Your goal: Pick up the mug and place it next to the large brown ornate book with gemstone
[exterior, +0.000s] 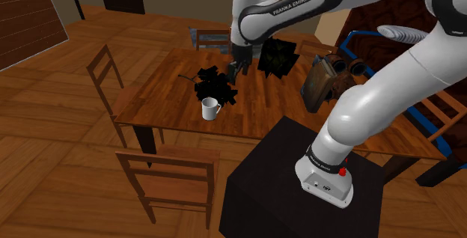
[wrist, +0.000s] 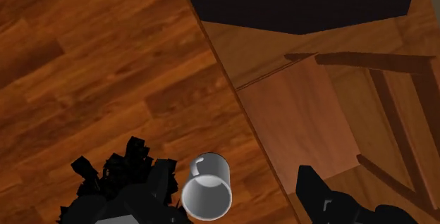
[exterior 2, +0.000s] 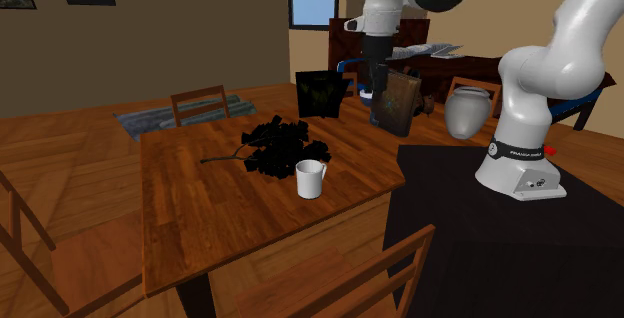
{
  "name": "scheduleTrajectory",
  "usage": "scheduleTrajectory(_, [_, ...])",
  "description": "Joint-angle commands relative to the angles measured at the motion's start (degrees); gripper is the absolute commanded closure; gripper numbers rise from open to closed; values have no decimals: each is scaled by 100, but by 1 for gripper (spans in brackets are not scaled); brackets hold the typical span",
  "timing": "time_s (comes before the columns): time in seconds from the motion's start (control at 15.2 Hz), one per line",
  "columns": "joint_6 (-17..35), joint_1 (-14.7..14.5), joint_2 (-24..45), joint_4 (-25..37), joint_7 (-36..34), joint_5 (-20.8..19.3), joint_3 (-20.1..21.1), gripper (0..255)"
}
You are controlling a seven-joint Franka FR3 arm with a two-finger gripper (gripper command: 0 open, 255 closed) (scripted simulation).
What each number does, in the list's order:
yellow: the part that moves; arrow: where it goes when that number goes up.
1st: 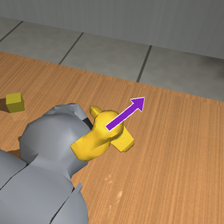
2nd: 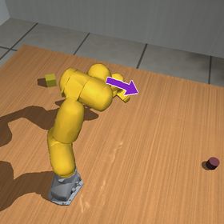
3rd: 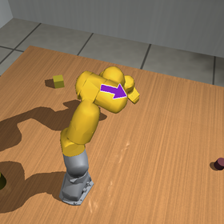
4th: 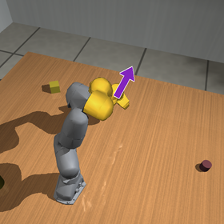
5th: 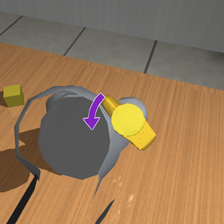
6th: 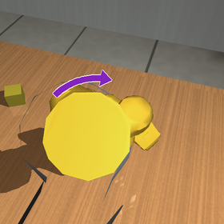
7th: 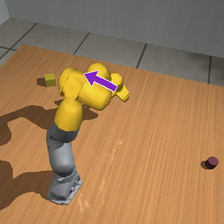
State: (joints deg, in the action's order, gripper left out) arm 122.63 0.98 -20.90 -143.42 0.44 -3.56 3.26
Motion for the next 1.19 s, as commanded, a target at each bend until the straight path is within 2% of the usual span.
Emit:
scheduleTrajectory(0.0, [369, 3, 450, 82, -111, -21, 46, 0])
scheduleTrajectory(0.59, [1616, 30, 2555, 903, -577, -299, 124, 0])
scheduleTrajectory(1.12, [2212, -77, 4418, 2139, -938, -555, 37, 0])
